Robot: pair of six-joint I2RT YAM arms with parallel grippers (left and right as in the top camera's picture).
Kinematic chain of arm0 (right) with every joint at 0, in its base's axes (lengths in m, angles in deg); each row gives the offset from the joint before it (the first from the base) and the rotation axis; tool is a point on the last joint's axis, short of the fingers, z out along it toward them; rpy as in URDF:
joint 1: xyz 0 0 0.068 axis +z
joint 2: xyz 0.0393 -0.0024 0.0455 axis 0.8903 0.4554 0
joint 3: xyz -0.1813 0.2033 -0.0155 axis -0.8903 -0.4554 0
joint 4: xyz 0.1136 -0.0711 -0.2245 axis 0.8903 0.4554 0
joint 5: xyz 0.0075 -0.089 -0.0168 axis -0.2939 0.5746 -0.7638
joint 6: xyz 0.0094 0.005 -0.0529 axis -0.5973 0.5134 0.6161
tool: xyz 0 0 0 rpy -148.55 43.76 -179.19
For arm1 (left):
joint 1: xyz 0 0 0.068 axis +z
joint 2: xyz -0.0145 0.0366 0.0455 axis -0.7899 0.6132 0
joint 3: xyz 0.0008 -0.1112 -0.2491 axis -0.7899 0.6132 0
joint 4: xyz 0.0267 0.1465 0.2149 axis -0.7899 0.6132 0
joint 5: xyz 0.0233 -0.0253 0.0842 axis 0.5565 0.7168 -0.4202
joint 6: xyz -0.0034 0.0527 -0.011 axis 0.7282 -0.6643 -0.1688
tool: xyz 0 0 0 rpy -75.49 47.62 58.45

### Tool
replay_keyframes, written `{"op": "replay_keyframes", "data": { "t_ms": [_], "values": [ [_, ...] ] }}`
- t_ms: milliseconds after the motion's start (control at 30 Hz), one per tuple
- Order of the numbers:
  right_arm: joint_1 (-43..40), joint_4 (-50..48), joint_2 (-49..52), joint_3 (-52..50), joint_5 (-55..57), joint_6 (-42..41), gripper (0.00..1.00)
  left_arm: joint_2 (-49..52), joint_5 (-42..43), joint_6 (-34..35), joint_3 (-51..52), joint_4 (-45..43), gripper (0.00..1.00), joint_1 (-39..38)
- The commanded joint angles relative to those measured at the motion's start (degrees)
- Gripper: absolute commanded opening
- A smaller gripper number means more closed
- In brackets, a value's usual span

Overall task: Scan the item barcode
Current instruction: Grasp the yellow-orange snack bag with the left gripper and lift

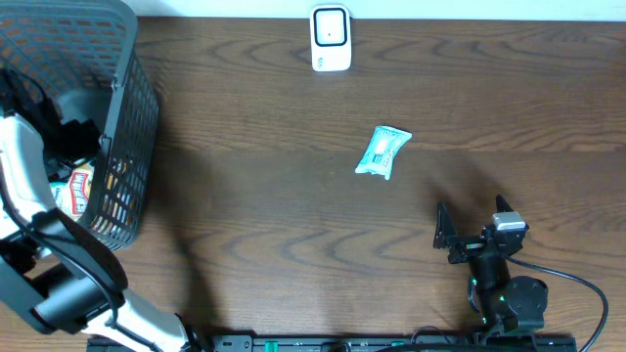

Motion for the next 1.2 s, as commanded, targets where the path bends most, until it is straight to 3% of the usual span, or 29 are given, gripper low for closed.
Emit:
{"op": "replay_keyframes", "data": {
  "t_ms": [0,533,633,700,800,900,1000,1167],
  "values": [
    [-0.13,0.26,-0.31,-0.07,0.28,0.68,0.99,1.49,-0.13,-3.65,2.16,-1.03,0.95,0.24],
    [-0.13,0.26,-0.31,-0.07,0.28,0.68,0.99,2.58,-12.11,-3.56,15.19,-15.26,0.94,0.24],
    [-0.13,0.26,-0.31,-0.07,0.28,0.68,0.99,2.58,-12.09,-2.91,15.63,-15.89,0.81,0.24],
    [-0.13,0.26,-0.31,-0.07,0.26,0.68,0.99,2.58,-12.07,-2.86,15.65,-15.93,0.63,0.24],
    [-0.13,0.26,-0.31,-0.07,0.28,0.68,0.99,2.58,-11.87,0.55,15.65,-16.39,0.46,0.24],
    [-0.13,0.26,-0.31,-0.07,0.26,0.68,0.99,2.58,-10.67,1.18,15.63,-16.50,0.08,0.24],
    [-0.13,0.26,-0.31,-0.07,0.28,0.68,0.99,1.66,-9.86,2.08,15.32,-16.41,0.07,0.24],
    [-0.13,0.26,-0.31,-0.07,0.28,0.68,0.99,-3.89,-9.88,9.92,12.68,-14.86,0.07,0.24]
  ]
}}
